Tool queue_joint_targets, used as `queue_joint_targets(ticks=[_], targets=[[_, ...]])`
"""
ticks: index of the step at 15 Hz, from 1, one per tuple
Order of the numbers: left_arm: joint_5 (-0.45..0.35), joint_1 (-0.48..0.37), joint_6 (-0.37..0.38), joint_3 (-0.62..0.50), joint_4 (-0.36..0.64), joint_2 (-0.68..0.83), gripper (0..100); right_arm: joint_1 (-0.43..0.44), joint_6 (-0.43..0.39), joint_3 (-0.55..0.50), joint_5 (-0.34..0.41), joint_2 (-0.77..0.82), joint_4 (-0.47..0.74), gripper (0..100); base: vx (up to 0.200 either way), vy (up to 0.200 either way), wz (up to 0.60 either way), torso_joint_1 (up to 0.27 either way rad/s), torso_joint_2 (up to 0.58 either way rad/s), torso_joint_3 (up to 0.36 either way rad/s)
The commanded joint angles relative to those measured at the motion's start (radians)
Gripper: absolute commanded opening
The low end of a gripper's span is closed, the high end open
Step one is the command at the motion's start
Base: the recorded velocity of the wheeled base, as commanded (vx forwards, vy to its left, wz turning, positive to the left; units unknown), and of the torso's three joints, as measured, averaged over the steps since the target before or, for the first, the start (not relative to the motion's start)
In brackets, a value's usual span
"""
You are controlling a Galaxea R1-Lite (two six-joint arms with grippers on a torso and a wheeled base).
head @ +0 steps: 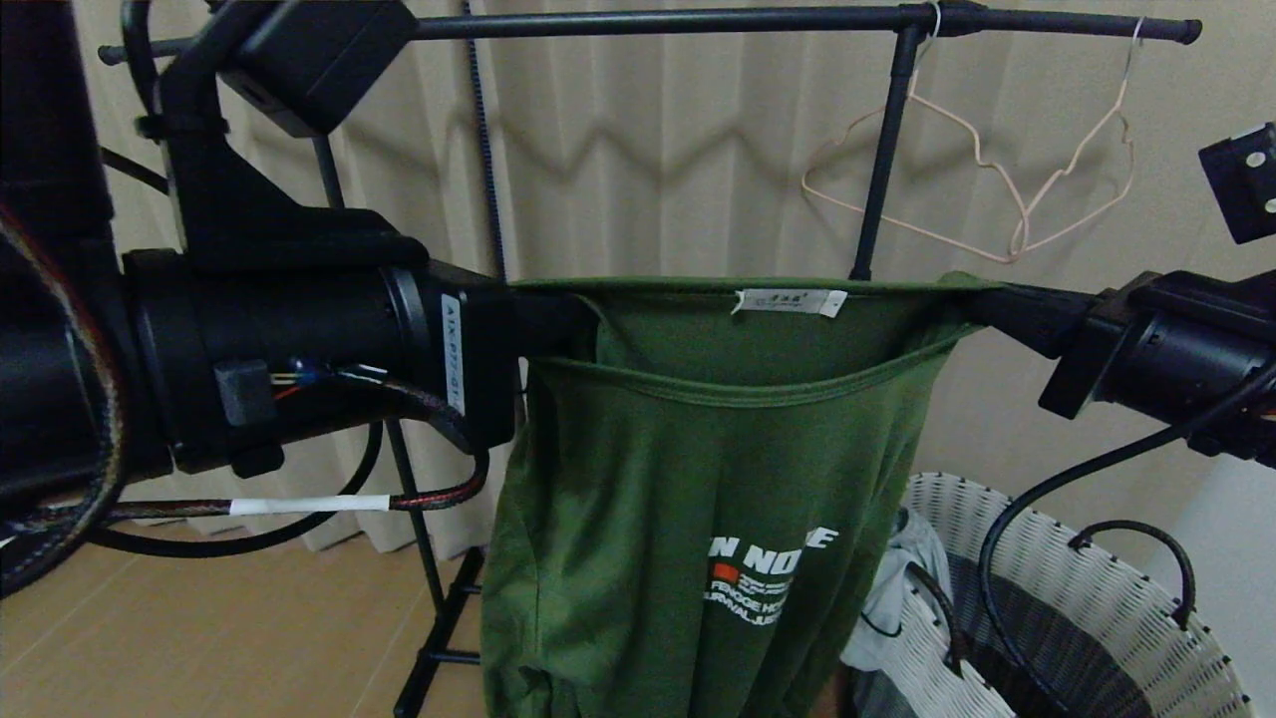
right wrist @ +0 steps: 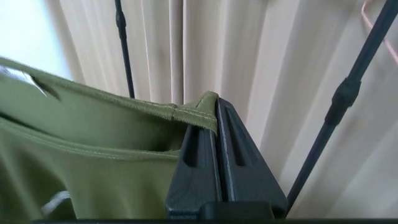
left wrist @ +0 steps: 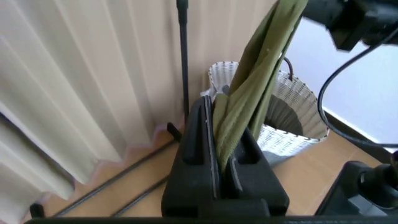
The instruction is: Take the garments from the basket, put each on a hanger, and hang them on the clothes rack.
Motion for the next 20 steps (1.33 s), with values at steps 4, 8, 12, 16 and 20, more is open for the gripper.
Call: queue_joint_targets(ticks=[4, 8, 12, 16, 20], targets=[[0.002, 0.000, -0.039, 0.110, -0.070, 0.010, 0, 0.001, 0.009, 0.015, -0.006, -0.002, -0.004, 0, 0.000, 0.000, 0.00, 0.000, 0.00, 0.000], [0.001, 0.000, -0.041, 0.104, -0.113, 0.010, 0, -0.008, 0.008, 0.008, -0.015, 0.012, -0.005, 0, 0.000, 0.000, 0.00, 0.000, 0.00, 0.000], [0.002, 0.004, -0.039, 0.127, -0.116, 0.002, 0, -0.011, 0.006, 0.020, -0.015, 0.017, -0.005, 0, 0.000, 0.000, 0.00, 0.000, 0.00, 0.000], [0.001, 0.004, -0.036, 0.156, -0.119, 0.002, 0, -0.011, 0.006, 0.058, -0.015, 0.015, -0.005, 100, 0.000, 0.000, 0.00, 0.000, 0.00, 0.000], [0.039, 0.032, -0.034, 0.165, -0.174, 0.011, 0, -0.011, 0.005, 0.054, -0.015, 0.012, -0.014, 100, 0.000, 0.000, 0.00, 0.000, 0.00, 0.000]])
